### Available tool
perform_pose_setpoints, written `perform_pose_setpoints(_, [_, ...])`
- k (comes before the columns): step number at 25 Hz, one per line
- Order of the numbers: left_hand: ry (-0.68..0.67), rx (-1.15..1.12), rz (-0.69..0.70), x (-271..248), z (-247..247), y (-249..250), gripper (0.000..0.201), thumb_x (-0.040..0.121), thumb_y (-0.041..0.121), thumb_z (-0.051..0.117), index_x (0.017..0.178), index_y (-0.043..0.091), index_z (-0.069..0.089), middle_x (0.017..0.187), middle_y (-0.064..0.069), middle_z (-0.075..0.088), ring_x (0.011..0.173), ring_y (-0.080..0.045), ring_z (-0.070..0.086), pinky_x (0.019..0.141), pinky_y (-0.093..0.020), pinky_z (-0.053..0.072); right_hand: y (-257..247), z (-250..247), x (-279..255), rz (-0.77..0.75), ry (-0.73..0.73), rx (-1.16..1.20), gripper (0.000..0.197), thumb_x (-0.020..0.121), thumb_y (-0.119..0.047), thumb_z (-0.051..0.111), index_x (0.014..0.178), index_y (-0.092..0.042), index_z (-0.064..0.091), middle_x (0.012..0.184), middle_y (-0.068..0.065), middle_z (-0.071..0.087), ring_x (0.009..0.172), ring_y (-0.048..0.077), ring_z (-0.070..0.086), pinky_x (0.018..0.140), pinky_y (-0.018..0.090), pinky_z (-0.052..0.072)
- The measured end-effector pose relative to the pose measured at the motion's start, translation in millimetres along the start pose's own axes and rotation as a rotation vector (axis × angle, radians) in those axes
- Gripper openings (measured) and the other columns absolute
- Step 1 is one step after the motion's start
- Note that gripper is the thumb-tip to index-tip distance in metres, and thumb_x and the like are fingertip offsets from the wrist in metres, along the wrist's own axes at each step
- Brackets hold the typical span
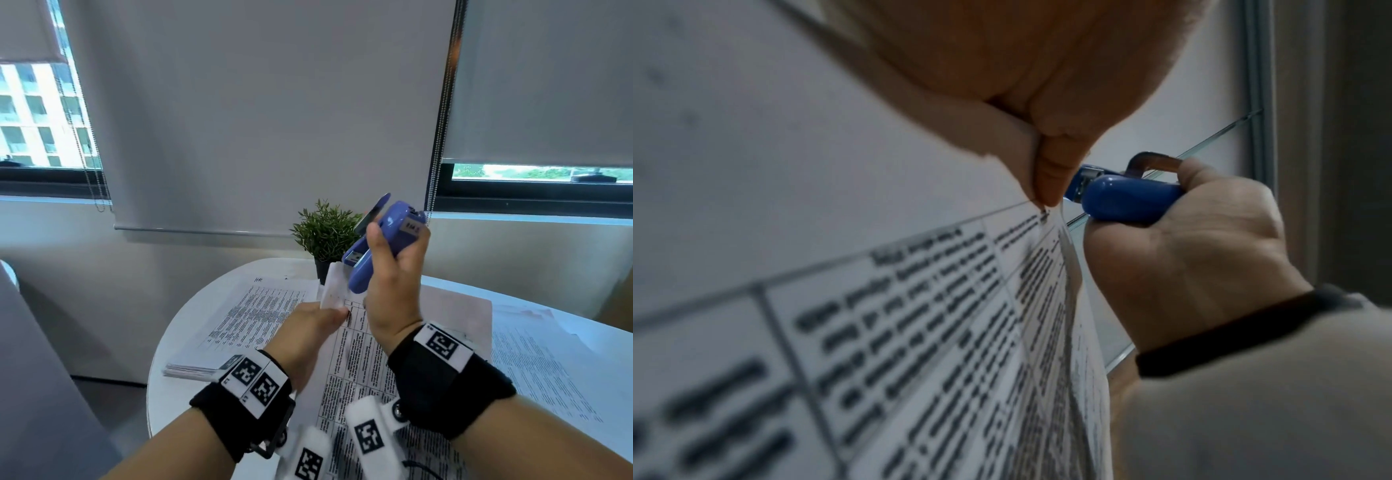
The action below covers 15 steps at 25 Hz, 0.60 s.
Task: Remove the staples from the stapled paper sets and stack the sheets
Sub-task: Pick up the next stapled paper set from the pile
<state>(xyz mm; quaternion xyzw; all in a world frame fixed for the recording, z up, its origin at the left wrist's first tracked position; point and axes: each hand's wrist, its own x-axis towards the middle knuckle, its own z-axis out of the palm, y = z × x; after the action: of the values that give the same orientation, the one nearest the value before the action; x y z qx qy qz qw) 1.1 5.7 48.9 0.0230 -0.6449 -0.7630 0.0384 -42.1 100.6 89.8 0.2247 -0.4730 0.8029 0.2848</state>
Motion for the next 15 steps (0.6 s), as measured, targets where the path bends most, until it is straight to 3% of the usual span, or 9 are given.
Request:
perform_pose_setpoints(3, [-0.035,-0.005,0.024,0.2,2.3,-0.9,0.012,0.087,0.002,0.059,0.077,0.0,0.065,0.069,-0.018,0.062,0.062,-0.026,0.061,0.067,-0.034,0.05,3.6,-0.1,0.6,0.004,0.008,-0.037,0.022,0.085,-0.022,0.06,0.102,-0.024,0.046,0.089,-0.004,0.059,0.076,0.004,0.057,0.072,0.017,0.048])
perform_pose_setpoints(7, [-0.057,0.032,0.064,-1.7,7.7,1.4,0.023,0.091,-0.005,0.051,0.072,0.0,0.063,0.06,-0.01,0.062,0.051,-0.018,0.059,0.052,-0.022,0.048,9.4,4.1,8.5,0.038,0.035,-0.126,0.025,0.081,-0.034,0.063,0.099,-0.022,0.05,0.088,-0.002,0.062,0.075,0.012,0.061,0.073,0.029,0.051])
perform_pose_setpoints(9, [-0.063,0.066,0.084,-2.3,10.8,1.6,0.03,0.091,-0.007,0.048,0.065,0.002,0.06,0.052,-0.003,0.061,0.045,-0.012,0.056,0.046,-0.016,0.043,10.6,9.2,12.8,0.067,0.061,-0.151,0.031,0.084,-0.038,0.063,0.1,-0.014,0.051,0.084,0.004,0.064,0.067,0.02,0.066,0.065,0.038,0.056])
perform_pose_setpoints(12, [-0.062,0.128,0.103,-1.5,14.1,-0.3,0.032,0.091,-0.007,0.049,0.062,0.003,0.055,0.045,0.004,0.054,0.042,-0.009,0.048,0.041,-0.014,0.036,11.5,14.8,21.3,0.13,0.131,-0.228,0.027,0.092,-0.038,0.062,0.093,-0.012,0.055,0.073,0.003,0.062,0.05,0.02,0.062,0.052,0.035,0.056])
perform_pose_setpoints(15, [-0.093,0.175,0.102,1.3,11.5,-4.2,0.031,0.094,-0.005,0.049,0.065,0.002,0.057,0.046,0.004,0.057,0.038,-0.005,0.05,0.043,-0.014,0.037,14.7,18.5,27.6,0.191,0.172,-0.271,0.037,0.087,-0.049,0.064,0.08,-0.012,0.062,0.068,0.007,0.062,0.049,0.021,0.06,0.045,0.034,0.054])
